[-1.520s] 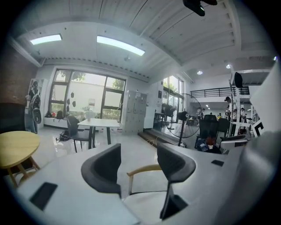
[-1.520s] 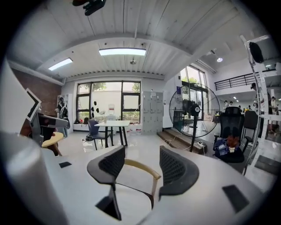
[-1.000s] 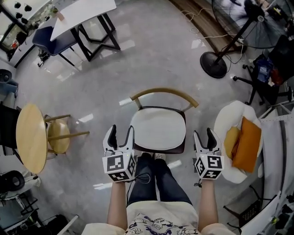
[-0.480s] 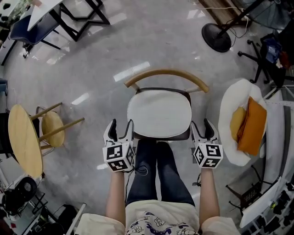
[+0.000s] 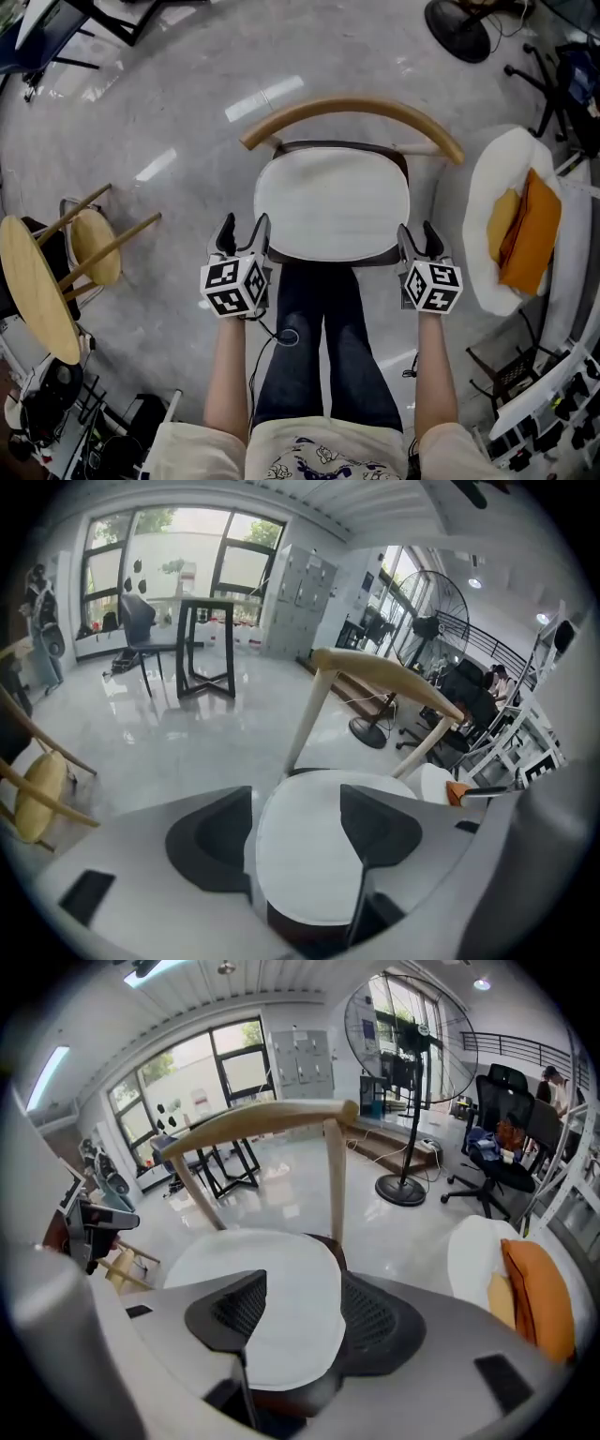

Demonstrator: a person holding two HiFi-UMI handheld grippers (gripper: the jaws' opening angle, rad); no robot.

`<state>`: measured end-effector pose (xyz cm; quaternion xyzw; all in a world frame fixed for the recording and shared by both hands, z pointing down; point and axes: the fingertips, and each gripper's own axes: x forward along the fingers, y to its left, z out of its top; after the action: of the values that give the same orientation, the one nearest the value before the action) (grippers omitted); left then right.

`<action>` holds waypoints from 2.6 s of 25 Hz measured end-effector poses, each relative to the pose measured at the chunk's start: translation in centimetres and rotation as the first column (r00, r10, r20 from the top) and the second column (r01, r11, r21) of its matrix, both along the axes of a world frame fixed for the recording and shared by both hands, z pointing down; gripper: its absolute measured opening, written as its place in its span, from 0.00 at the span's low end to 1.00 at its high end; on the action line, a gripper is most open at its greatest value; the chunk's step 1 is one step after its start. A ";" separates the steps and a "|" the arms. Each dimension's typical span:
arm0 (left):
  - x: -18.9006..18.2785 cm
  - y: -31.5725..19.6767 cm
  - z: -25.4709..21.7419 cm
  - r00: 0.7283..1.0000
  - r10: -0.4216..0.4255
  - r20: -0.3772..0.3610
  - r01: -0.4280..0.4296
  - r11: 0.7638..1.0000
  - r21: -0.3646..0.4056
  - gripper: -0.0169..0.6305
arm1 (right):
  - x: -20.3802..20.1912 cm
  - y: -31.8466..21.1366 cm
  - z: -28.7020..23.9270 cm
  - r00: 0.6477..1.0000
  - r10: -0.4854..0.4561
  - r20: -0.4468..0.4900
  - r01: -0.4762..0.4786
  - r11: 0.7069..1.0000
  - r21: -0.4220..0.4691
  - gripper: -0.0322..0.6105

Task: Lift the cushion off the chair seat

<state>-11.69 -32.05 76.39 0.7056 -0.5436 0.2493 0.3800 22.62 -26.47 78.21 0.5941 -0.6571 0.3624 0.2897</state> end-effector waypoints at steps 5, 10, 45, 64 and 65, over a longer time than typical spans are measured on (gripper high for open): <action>0.5 0.2 6.5 0.999 0.040 -0.014 -0.041 0.996 -0.080 0.48 | 0.5 0.8 5.3 1.000 -0.003 0.006 0.004 0.998 -0.056 0.47; 0.9 0.7 11.7 0.997 0.071 -0.022 -0.074 0.986 -0.153 0.48 | 1.1 0.9 9.4 0.999 -0.029 0.021 0.031 0.995 -0.094 0.47; 1.7 2.0 18.3 0.982 0.096 -0.165 -0.130 0.969 -0.210 0.29 | 2.8 0.6 15.6 0.943 0.062 0.327 -0.022 0.992 -0.125 0.27; 3.1 8.6 1.1 0.990 0.088 -0.108 -0.100 0.989 -0.107 0.15 | 3.4 6.2 -2.5 0.974 -0.030 0.223 0.027 1.000 0.014 0.16; 3.1 9.2 -0.4 0.991 0.084 -0.100 -0.093 0.992 -0.089 0.15 | 3.4 6.5 -4.0 0.974 -0.038 0.222 0.032 0.999 0.031 0.16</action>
<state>-8.64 -22.88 75.96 0.7217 -0.4806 0.2569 0.4269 26.05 -19.93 74.17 0.5420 -0.7006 0.4125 0.2129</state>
